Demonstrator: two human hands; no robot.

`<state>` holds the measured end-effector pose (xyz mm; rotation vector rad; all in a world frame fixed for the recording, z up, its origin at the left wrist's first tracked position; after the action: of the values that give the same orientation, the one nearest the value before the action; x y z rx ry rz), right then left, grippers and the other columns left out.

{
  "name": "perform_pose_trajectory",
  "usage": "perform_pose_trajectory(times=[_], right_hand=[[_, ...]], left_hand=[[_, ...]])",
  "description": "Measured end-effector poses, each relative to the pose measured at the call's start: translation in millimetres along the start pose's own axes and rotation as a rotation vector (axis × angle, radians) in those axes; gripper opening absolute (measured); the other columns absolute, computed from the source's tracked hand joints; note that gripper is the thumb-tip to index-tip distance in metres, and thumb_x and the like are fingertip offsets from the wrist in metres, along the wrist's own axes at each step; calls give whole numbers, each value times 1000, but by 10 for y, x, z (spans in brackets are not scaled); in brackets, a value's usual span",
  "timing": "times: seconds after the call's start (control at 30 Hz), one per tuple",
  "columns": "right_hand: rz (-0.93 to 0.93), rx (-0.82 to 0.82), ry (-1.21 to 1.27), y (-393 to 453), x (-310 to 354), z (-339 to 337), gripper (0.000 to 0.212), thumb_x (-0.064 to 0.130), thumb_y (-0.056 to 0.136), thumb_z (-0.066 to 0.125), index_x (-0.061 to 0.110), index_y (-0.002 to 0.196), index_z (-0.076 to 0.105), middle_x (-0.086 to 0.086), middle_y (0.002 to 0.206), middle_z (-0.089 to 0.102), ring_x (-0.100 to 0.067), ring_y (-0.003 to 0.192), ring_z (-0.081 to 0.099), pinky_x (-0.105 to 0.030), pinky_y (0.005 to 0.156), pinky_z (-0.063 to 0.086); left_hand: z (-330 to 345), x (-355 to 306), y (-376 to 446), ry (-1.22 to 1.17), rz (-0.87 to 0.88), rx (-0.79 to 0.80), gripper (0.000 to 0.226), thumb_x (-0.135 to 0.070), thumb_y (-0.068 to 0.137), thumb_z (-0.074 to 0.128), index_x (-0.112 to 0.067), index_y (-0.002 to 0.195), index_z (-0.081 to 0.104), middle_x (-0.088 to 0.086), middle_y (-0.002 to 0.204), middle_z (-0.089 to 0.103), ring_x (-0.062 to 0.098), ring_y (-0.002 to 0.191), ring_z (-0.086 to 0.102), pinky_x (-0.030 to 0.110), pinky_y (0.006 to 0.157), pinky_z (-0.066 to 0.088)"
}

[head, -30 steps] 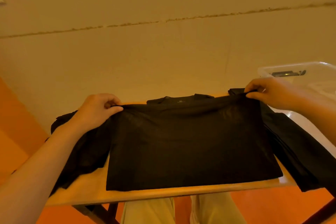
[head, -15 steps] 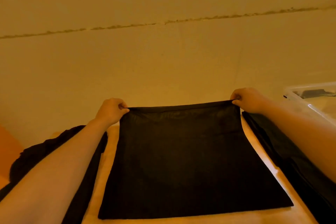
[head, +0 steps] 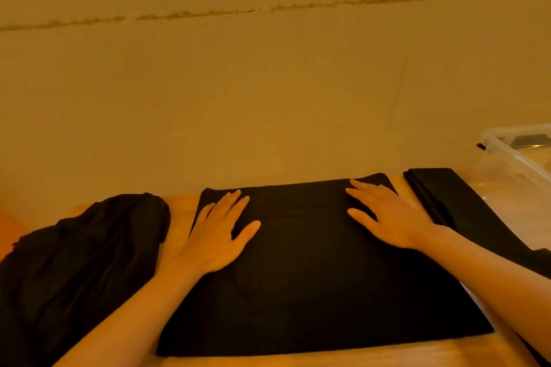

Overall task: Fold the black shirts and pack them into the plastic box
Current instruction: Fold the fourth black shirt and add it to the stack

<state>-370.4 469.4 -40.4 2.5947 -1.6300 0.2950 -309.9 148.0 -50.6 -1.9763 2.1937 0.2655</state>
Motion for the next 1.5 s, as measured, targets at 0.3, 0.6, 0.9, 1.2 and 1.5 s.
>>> perform_pose_trajectory(times=[0.3,0.6,0.9,1.2,1.5], right_hand=[[20,43,-23,-638,130,254,73,71,83,5,40,149,1,15,158,-6,-5,144,-12,-33,116,-9],[19,80,-9,-1213,260,255,74,70,83,10,38,150,4,15,158,-6,-5,144,-10,-32,116,-8],[118,27,-30,-671,345,267,67,65,94,16,34,152,5,7,160,-5,-13,146,-9,-42,119,-6],[175,13,-44,-312,116,239,68,65,94,18,33,152,8,7,160,-2,-13,147,-7,-41,118,-6],[70,-61,-17,-682,420,155,62,56,98,24,29,152,13,5,160,2,-13,147,-2,-39,119,-1]], left_hand=[[146,-24,-652,101,-22,60,101,-89,64,-13,-39,151,-4,-12,160,-10,5,145,-14,32,120,-5],[146,-237,-1228,61,-52,120,102,-90,62,-10,-40,150,-8,-12,159,-14,7,145,-16,33,119,-7],[186,-443,-601,131,-93,108,79,-75,88,14,-32,154,0,-5,162,-7,13,147,-11,41,121,-3],[191,-336,-174,142,-127,93,97,-86,74,12,-32,154,3,-5,162,-6,13,148,-10,41,121,-3],[44,-467,-482,78,-50,-83,71,-65,94,17,-27,153,14,-4,162,6,11,148,0,36,121,1]])
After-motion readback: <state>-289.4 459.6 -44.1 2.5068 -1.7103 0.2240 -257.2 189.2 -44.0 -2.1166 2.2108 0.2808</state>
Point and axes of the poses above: each hand's wrist, its own y-axis towards the middle knuckle, its own z-axis out of the palm, x = y × z, the point moved 4 cm from there along y, towards the middle knuckle
